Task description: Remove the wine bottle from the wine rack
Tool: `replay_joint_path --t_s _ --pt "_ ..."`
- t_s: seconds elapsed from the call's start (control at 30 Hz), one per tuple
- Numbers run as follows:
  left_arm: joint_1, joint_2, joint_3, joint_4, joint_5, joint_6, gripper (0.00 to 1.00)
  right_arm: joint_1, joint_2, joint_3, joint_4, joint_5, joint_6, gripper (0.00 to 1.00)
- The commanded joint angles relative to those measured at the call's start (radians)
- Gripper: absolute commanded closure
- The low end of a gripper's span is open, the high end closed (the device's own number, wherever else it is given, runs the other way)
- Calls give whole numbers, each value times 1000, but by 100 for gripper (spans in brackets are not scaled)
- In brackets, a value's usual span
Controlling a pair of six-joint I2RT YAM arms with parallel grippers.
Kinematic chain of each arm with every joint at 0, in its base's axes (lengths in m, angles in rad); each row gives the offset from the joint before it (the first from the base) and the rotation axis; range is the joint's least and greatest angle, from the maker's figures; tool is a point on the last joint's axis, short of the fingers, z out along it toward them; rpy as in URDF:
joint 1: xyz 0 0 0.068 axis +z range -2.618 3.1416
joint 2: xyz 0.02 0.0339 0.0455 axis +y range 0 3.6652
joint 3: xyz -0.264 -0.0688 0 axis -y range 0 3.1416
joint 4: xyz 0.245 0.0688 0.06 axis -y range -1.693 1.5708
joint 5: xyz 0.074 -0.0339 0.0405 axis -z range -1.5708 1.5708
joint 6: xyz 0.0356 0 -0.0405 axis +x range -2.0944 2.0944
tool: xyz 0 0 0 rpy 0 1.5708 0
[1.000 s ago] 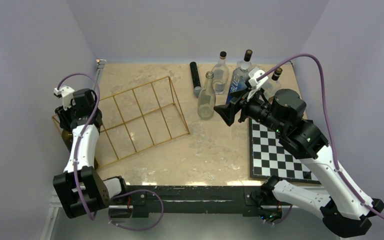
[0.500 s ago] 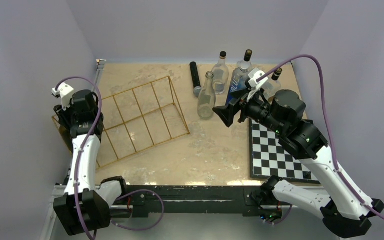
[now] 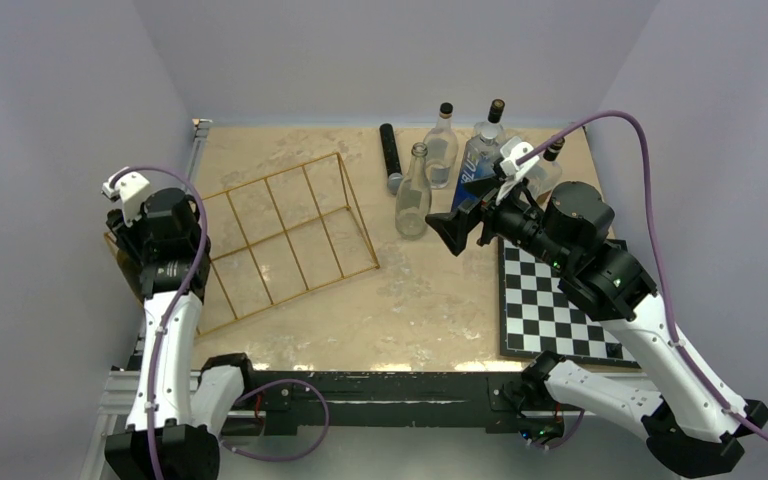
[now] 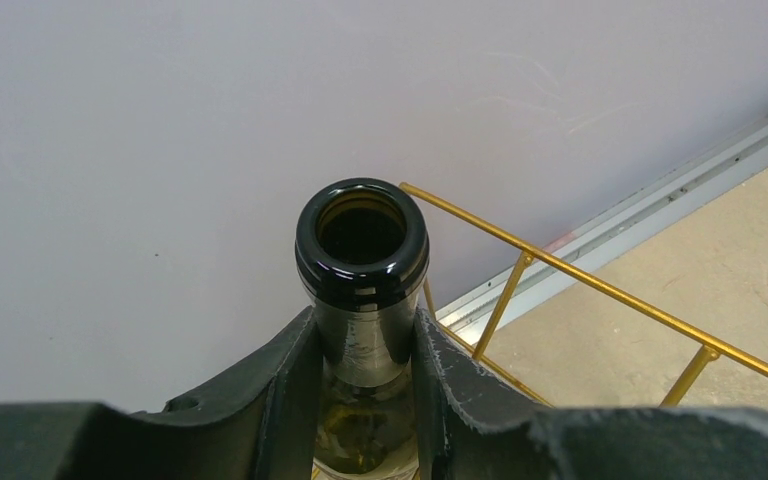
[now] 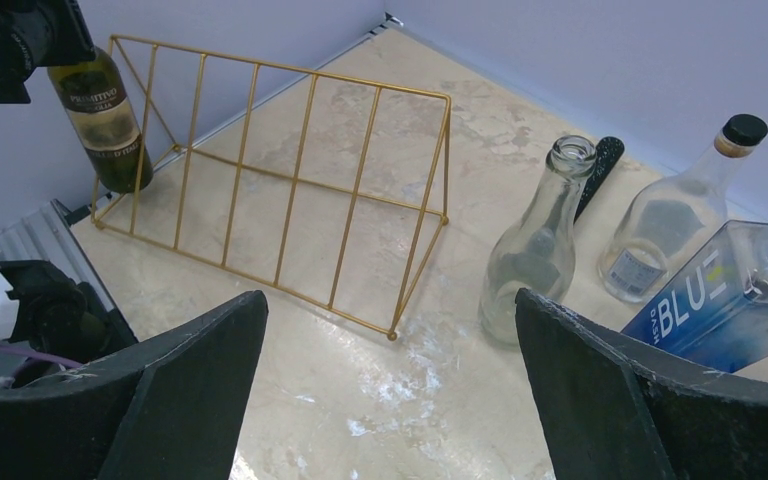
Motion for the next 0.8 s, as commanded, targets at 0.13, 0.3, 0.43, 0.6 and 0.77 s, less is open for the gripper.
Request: replay_joint_path --t_s 0.13,0.3,0.43,0.6,0.77 --pt "-27 -113 10 36 -53 56 100 4 -17 15 33 20 14 1" --pt "-51 -161 22 -15 -43 48 100 4 -21 23 31 39 14 1" --pt "-53 -197 25 -19 -36 70 100 4 -20 28 23 47 14 1" --pt "-53 -224 59 -67 -3 63 100 4 -12 30 18 41 18 1" --pt "-53 -270 68 -50 73 114 100 3 -13 43 0 39 19 1"
